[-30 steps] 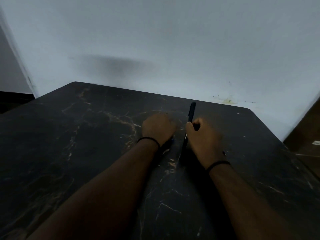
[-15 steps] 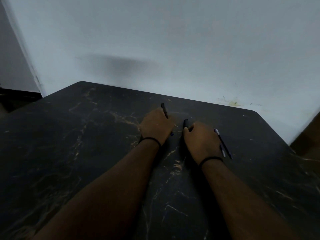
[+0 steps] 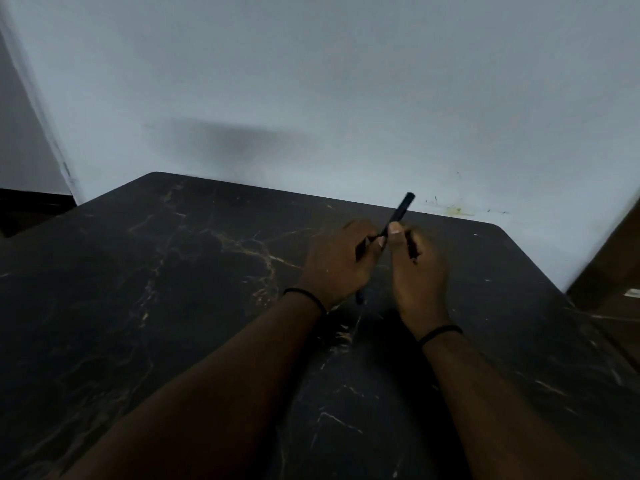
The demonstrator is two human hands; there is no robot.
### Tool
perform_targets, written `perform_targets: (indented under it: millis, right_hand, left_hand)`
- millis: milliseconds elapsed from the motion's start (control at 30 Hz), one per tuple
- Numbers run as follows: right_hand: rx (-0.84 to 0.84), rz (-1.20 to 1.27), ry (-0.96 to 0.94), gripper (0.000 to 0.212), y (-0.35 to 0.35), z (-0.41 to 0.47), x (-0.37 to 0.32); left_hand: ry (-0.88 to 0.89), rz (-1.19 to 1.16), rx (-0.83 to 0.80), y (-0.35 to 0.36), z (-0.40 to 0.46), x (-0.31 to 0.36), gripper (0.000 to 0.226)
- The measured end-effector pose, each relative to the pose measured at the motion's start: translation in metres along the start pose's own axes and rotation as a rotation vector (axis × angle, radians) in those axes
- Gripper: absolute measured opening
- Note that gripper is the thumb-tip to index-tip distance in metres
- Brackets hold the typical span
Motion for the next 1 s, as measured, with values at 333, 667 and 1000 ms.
perform_targets:
  millis: [333, 667, 1000]
  right_hand:
    - [-0.212, -0.299, -0.113, 0.017, 0.022, -0.004, -0.016]
    - [-0.383, -0.776, -0.227, 0.031, 0.058, -0.021, -0.032]
    - [-0.353, -0.795, -0.155, 0.053, 0.061, -0.017, -0.023]
  left_hand:
    - [-0.182, -0.218, 0.198, -0.021, -0.009, -0.027, 0.041]
    - [-0.329, -0.171, 0.197, -0.024, -0.008, -0.061, 0.056]
    - [-0.288, -0.162, 0.232, -0.035, -0.006, -0.064, 0.053]
Point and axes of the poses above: each hand's wrist, its own z-axis towards the middle knuckle, its own y-axis out of the palm, x = y × z, the point moved 10 cm from there along z, towards the middle knuckle, and after that the axes turned 7 degrees about -x, right-handed, at the moved point
